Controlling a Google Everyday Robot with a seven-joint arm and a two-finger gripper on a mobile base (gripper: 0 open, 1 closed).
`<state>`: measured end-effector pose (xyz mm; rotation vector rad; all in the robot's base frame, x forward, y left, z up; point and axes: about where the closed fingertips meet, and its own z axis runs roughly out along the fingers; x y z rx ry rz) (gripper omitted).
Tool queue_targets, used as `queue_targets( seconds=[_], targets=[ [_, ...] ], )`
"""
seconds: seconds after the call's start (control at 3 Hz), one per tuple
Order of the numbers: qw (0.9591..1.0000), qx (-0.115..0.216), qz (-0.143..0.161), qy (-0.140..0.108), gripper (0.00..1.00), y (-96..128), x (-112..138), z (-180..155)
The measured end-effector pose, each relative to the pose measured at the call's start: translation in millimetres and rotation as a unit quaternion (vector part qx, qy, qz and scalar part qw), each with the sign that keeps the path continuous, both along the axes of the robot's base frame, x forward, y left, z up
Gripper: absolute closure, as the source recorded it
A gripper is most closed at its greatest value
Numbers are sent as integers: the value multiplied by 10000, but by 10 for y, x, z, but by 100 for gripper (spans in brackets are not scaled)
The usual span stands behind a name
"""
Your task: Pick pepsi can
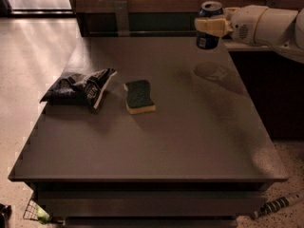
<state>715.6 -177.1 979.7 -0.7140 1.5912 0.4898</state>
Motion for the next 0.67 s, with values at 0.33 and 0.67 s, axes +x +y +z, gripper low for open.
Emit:
queue_targets(
  seconds=[0.33,0.67],
  targets=[
    [9992,-136,23,-369,100,42,-58,476],
    [9992,-136,23,-369,100,42,-58,476]
  ],
)
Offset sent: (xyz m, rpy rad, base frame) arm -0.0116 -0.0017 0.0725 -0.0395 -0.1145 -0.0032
